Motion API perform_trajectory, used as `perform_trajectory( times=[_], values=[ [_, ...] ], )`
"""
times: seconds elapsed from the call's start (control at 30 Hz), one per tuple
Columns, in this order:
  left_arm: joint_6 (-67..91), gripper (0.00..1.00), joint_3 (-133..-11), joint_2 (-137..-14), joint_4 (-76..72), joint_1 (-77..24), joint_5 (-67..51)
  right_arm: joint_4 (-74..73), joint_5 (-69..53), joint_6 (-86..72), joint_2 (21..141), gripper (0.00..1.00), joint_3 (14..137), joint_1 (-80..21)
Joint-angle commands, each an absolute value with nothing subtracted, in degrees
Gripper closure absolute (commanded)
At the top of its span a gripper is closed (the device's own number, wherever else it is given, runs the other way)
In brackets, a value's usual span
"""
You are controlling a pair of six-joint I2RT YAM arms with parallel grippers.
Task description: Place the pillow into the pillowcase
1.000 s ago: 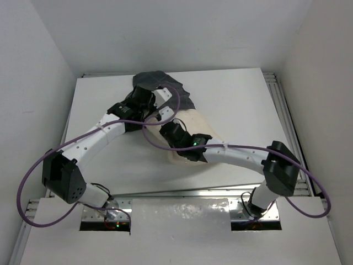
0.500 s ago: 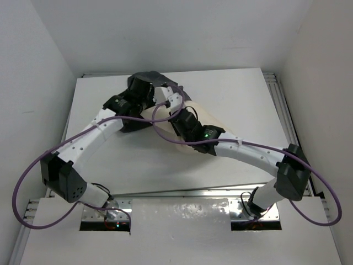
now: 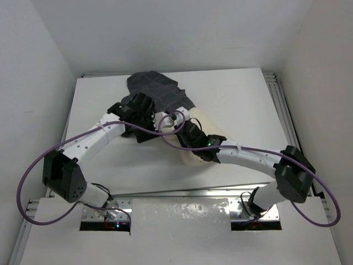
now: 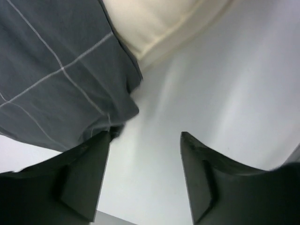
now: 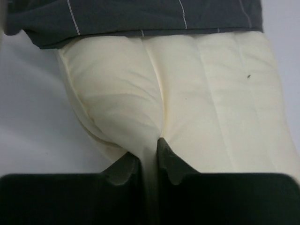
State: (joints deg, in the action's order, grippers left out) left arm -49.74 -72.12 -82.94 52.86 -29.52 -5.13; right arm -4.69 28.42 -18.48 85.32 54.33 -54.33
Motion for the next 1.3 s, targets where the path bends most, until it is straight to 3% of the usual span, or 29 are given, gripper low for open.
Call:
perform_trajectory(
  times=[0.0, 0.07, 0.1, 0.2, 0.4, 0.6, 0.87, 1.13, 1.27],
  values=[
    [-48.5, 0.36, -72.1, -81.8, 55.7, -29.9, -7.1, 5.4, 26.4, -17.8, 84.3, 0.82, 53.7, -53.0],
    [-46.6, 0.22, -73.6, -80.8, 57.1, -29.7, -7.3, 6.0, 23.9, -14.5, 84.1, 0.64, 52.2, -52.9],
    [-45.9, 0.05, -74.3, -80.4, 57.7, -29.6, -7.7, 6.0, 21.0, -13.2, 83.9, 0.49, 51.9, -53.0],
    [-42.2, 0.0, -77.5, -79.1, 59.8, -28.5, -9.6, 5.2, 16.2, -9.2, 82.7, 0.27, 51.2, -53.0],
    [-31.6, 0.0, -81.7, -78.6, 60.3, -19.4, -10.2, -0.7, 13.4, -1.1, 82.1, 0.06, 53.0, -53.4],
    [-25.7, 0.0, -81.0, -79.3, 58.2, -5.6, -14.4, -0.4, 14.9, 6.8, 85.1, 0.01, 54.6, -56.4],
    [-20.1, 0.0, -80.6, -80.2, 53.7, 7.2, -17.5, -16.4, 23.1, 12.1, 110.4, 0.01, 85.7, -62.4],
    [-23.4, 0.0, -78.5, -79.5, 54.8, 12.4, -19.2, -25.0, 25.6, 9.4, 124.1, 0.01, 97.7, -62.3],
    [-23.1, 0.0, -77.6, -79.7, 54.6, 12.8, -21.0, -30.7, 38.3, 7.5, 135.9, 0.01, 106.9, -61.9]
  ],
)
